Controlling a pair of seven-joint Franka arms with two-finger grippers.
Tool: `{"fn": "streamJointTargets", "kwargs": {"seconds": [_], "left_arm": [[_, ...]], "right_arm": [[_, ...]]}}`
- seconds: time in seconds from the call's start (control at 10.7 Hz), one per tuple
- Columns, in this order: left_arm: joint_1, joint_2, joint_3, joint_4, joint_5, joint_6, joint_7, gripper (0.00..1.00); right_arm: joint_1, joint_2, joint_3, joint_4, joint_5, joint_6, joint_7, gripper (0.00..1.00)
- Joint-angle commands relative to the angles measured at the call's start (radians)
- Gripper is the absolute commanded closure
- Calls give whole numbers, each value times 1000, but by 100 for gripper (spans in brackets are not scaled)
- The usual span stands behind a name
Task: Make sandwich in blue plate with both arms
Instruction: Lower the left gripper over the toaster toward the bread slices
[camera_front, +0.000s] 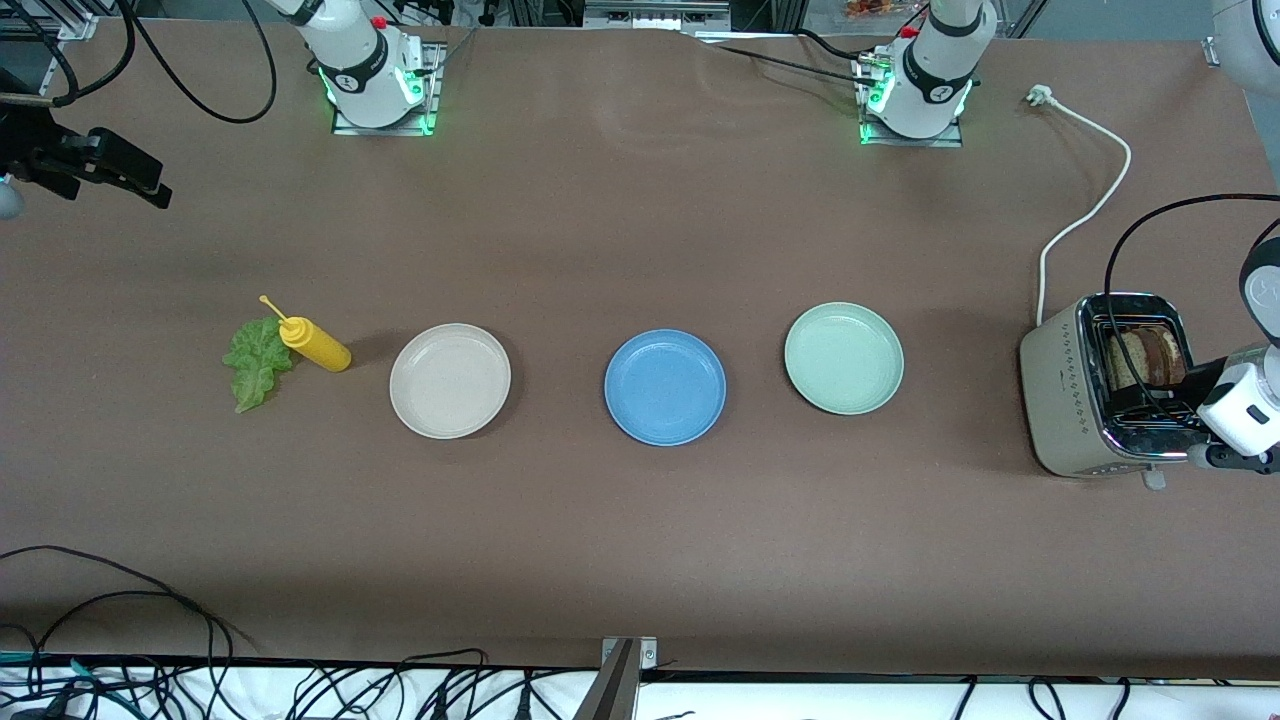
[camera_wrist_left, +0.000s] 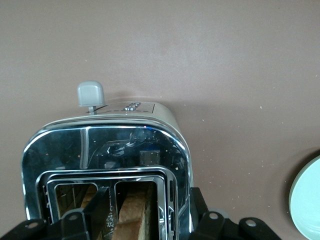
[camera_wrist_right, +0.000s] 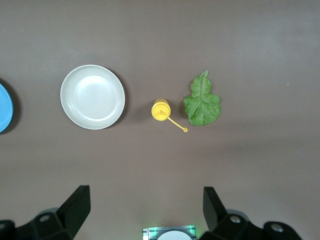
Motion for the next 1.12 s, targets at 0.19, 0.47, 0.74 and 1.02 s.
{"fn": "streamJointTargets", "kwargs": {"seconds": [0.19,0.47,0.74,1.02], "left_arm": [[4,-6,33,28,-20,-100,29,26],[4,-6,40,28,-19,-145,34,30],[10,-6,42,22,-20,-171,59,39],[12,-6,48,22,-20,-185,71,44]], "right_arm": [[6,-8,-5,-6,1,2,-11,0],[6,-8,-5,-6,1,2,-11,0],[6,-7,-5,-6,1,2,-11,0],[6,-8,-5,-6,1,0,-9,0]]}}
